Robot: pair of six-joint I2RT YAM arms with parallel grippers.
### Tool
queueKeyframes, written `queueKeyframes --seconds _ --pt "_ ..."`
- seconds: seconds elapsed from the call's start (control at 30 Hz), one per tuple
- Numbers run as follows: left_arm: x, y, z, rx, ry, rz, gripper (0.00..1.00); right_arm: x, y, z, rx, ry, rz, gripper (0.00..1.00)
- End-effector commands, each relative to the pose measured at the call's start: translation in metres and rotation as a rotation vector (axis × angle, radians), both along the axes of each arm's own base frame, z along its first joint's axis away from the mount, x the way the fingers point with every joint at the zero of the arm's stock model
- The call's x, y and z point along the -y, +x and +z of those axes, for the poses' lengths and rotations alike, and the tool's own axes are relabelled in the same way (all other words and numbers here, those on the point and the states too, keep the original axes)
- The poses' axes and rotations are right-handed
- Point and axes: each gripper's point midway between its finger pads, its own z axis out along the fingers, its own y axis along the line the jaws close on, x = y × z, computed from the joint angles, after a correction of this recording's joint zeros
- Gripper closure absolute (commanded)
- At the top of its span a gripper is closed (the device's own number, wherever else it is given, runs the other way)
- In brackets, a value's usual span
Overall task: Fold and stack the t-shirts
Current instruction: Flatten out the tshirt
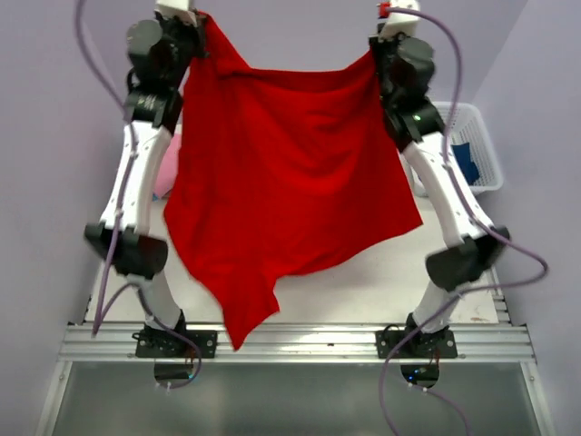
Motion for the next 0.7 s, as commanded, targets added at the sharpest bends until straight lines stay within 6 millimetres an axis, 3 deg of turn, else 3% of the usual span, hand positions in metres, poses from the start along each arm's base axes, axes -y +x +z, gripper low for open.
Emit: queueKeyframes --seconds 0.0,0.03,0.07,0.1,0.17,0.2,0.23,0.3,0.33,0.37,0.4,0.43,0.47,0.5,0.53,0.57,0.63,0.67 --pt "-0.024 0.076 -0.06 -0.148 -0.026 0.03 1.0 0.005 0.041 -0.026 -0.098 0.041 -0.012 1.0" --pt "-0.026 0.081 -0.059 -0.139 -0.041 0.036 1.0 0.002 0.058 -0.023 -0.082 0.047 -0.019 1.0" --pt "-0.027 0.084 -0.054 -0.112 -0.042 0.036 1.0 0.003 0.059 -0.017 -0.07 0.05 -0.026 1.0" --pt "-0.025 0.074 -0.037 -0.074 -0.043 0.03 1.0 0.003 0.06 -0.01 -0.055 0.047 -0.026 1.0" --pt "-0.028 0.055 -0.007 0.016 -0.011 0.064 1.0 0.011 0.038 0.025 0.028 0.056 -0.033 1.0" --pt "-0.02 0.031 0.01 0.056 0.024 0.068 1.0 0.014 0.027 0.046 0.103 0.076 -0.03 1.0" --pt "-0.021 0.018 0.024 0.099 0.024 0.088 1.0 0.023 0.006 0.055 0.125 0.081 -0.032 1.0" --pt "-0.019 -0.014 0.03 0.108 0.02 0.085 1.0 0.03 -0.015 0.066 0.174 0.088 -0.03 1.0" --pt "-0.021 -0.025 0.037 0.142 0.003 0.09 1.0 0.028 -0.016 0.045 0.14 0.076 -0.025 1.0" --pt "-0.024 -0.032 0.033 0.14 -0.004 0.096 1.0 0.037 -0.038 0.058 0.174 0.081 -0.03 1.0" --pt "-0.025 -0.044 0.014 0.106 -0.016 0.09 1.0 0.037 -0.037 0.038 0.135 0.066 -0.033 1.0" --pt "-0.031 -0.047 0.004 0.089 -0.034 0.118 1.0 0.04 -0.041 0.031 0.121 0.055 -0.043 1.0" --pt "-0.034 -0.051 -0.021 0.043 -0.035 0.129 1.0 0.042 -0.049 0.028 0.111 0.049 -0.041 1.0" --pt "-0.035 -0.051 -0.037 0.008 -0.052 0.135 1.0 0.044 -0.042 -0.002 0.04 0.027 -0.06 1.0" --pt "-0.037 -0.05 -0.054 -0.026 -0.057 0.146 1.0 0.045 -0.04 -0.018 0.003 0.01 -0.071 1.0" --pt "-0.039 -0.048 -0.093 -0.1 -0.05 0.156 1.0 0.047 -0.035 -0.052 -0.075 -0.013 -0.087 1.0" --pt "-0.04 -0.045 -0.133 -0.18 -0.086 0.17 1.0 0.044 -0.026 -0.096 -0.18 -0.029 -0.091 1.0" --pt "-0.042 -0.042 -0.177 -0.27 -0.1 0.181 1.0 0.043 -0.023 -0.124 -0.256 -0.039 -0.093 1.0"
